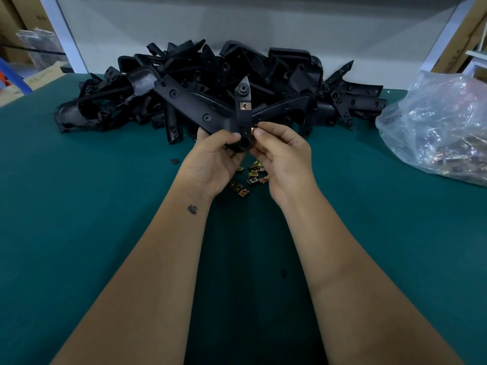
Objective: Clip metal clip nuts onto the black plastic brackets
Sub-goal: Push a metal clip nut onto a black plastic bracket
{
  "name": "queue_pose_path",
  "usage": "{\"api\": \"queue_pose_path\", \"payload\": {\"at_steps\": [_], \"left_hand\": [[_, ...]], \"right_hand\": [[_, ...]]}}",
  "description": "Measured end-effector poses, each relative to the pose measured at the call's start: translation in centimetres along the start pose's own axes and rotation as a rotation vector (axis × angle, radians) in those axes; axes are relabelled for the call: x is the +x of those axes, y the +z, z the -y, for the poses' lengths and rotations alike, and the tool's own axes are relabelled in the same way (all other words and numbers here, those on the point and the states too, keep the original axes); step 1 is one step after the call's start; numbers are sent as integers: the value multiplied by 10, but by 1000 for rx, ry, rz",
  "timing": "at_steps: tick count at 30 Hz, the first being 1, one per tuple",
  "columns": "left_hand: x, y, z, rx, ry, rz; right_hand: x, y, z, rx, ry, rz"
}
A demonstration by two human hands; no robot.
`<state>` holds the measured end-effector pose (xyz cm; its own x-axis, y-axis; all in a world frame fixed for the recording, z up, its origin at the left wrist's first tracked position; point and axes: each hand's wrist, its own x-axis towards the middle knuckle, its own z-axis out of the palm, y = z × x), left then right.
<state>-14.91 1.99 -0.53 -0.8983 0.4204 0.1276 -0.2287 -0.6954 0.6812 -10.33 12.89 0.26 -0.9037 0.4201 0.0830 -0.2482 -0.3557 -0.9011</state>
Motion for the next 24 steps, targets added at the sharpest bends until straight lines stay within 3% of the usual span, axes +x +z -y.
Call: {"api": "queue_pose_path", "payload": {"at_steps": [11,18,24], "left_hand": [[-4,5,0,-11,-3,72],[-3,7,1,46,9,16],[-3,5,2,143,-10,56]], "right_hand": [[3,-4,0,192,89,60],[2,-4,2,44,3,58],[4,-8,3,-28,-14,43]]}}
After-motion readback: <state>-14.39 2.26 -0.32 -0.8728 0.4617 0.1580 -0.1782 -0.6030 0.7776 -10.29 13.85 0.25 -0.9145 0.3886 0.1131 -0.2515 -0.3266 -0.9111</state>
